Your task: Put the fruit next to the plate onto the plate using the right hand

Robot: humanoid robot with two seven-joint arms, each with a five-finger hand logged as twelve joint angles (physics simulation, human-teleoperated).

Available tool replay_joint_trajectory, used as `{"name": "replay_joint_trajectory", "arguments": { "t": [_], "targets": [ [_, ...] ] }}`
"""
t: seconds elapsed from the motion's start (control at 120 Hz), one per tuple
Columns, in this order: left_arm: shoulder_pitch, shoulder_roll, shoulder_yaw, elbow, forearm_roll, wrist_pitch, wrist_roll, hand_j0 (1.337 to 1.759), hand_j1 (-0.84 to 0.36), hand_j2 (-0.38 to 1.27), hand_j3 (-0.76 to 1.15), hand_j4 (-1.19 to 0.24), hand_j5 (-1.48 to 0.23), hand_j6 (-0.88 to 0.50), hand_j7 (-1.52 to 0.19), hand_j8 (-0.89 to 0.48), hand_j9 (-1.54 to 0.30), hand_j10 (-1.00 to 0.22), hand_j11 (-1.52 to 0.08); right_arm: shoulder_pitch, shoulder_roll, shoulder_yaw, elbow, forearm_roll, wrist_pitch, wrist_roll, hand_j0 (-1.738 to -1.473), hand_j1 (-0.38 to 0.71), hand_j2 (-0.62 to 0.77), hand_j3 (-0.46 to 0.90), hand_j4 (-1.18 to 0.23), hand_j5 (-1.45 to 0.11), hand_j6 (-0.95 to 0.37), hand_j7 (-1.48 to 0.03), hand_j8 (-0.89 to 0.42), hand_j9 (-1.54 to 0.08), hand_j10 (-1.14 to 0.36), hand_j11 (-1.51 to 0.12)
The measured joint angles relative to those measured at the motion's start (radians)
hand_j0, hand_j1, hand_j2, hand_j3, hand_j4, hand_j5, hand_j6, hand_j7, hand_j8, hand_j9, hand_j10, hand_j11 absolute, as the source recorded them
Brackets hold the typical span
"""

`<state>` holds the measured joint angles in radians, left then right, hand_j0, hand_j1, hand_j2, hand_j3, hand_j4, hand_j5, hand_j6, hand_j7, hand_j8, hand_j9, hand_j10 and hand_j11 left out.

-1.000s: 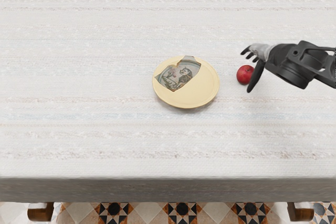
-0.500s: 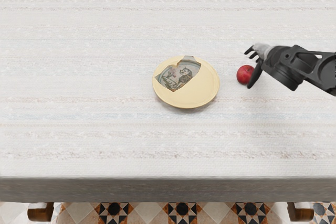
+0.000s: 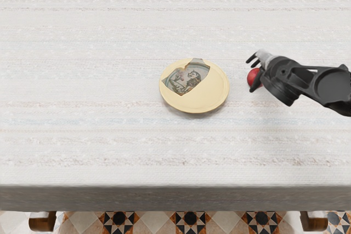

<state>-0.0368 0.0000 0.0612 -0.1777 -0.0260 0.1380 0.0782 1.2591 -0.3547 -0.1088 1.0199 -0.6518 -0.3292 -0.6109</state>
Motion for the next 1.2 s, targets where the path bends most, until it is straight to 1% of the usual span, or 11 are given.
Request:
{"name": "replay_joint_trajectory", "arguments": {
  "t": [0.058,0.242,0.317,0.425,0.467,0.625,0.875,1.025,1.2],
  "targets": [
    [0.0,0.0,0.0,0.0,0.0,0.0,0.0,1.658,0.34,0.0,0.0,-0.01,-0.01,-0.01,-0.01,-0.01,-0.01,-0.01,-0.01,0.0,0.005,0.0,0.0,-0.001,0.001,0.0,-1.658,0.09,-0.07,0.0,-0.37,-0.47,-0.37,-0.47,-0.3,-0.47,-0.35,-0.48],
    [0.0,0.0,0.0,0.0,0.0,0.0,0.0,1.658,0.34,0.0,0.0,-0.01,-0.01,-0.01,-0.01,-0.01,-0.01,-0.01,-0.01,0.002,0.019,0.0,-0.001,-0.003,0.014,0.0,-1.658,0.16,-0.08,0.0,-0.46,-0.54,-0.44,-0.56,-0.34,-0.56,-0.4,-0.56],
    [0.0,0.0,0.0,0.0,0.0,0.0,0.0,1.658,0.34,0.0,0.0,-0.01,-0.01,-0.01,-0.01,-0.01,-0.01,-0.01,-0.01,0.003,0.021,0.002,0.0,-0.003,0.029,0.0,-1.658,0.2,-0.08,0.0,-0.49,-0.58,-0.48,-0.61,-0.38,-0.6,-0.45,-0.61],
    [0.0,0.0,0.0,0.0,0.0,0.0,0.0,1.658,0.34,0.0,0.0,-0.01,-0.01,-0.01,-0.01,-0.01,-0.01,-0.01,-0.01,0.004,0.021,0.004,0.0,-0.003,0.04,-0.001,-1.656,0.23,-0.04,0.0,-0.53,-0.63,-0.48,-0.66,-0.37,-0.65,-0.44,-0.66],
    [0.0,0.0,0.0,0.0,0.0,0.0,0.0,1.658,0.34,0.0,0.0,-0.01,-0.01,-0.01,-0.01,-0.01,-0.01,-0.01,-0.01,0.004,0.022,0.004,0.0,-0.003,0.043,-0.001,-1.656,0.24,-0.02,0.0,-0.54,-0.65,-0.47,-0.67,-0.36,-0.67,-0.44,-0.68],
    [0.0,0.0,0.0,0.0,0.0,0.0,0.0,1.658,0.34,0.0,0.0,-0.01,-0.01,-0.01,-0.01,-0.01,-0.01,-0.01,-0.01,0.009,0.019,0.008,0.003,0.002,0.061,0.0,-1.656,0.24,0.06,0.0,-0.55,-0.69,-0.52,-0.7,-0.37,-0.7,-0.44,-0.71],
    [0.0,0.0,0.0,0.0,0.0,0.0,0.0,1.658,0.34,0.0,0.0,-0.01,-0.01,-0.01,-0.01,-0.01,-0.01,-0.01,-0.01,0.041,-0.011,0.023,0.04,0.014,0.091,0.0,-1.657,0.22,0.14,0.0,-0.55,-0.72,-0.55,-0.72,-0.42,-0.72,-0.49,-0.72],
    [0.0,0.0,0.0,0.0,0.0,0.0,0.0,1.658,0.34,0.0,0.0,-0.01,-0.01,-0.01,-0.01,-0.01,-0.01,-0.01,-0.01,0.068,-0.037,0.044,0.084,0.016,0.105,0.0,-1.657,0.22,0.17,0.0,-0.55,-0.73,-0.58,-0.72,-0.44,-0.72,-0.51,-0.72],
    [0.0,0.0,0.0,0.0,0.0,0.0,0.0,1.658,0.34,0.0,0.0,-0.01,-0.01,-0.01,-0.01,-0.01,-0.01,-0.01,-0.01,0.099,-0.058,0.075,0.145,0.018,0.108,0.0,-1.658,0.22,0.17,0.0,-0.55,-0.73,-0.58,-0.72,-0.44,-0.73,-0.51,-0.72]
  ]
}}
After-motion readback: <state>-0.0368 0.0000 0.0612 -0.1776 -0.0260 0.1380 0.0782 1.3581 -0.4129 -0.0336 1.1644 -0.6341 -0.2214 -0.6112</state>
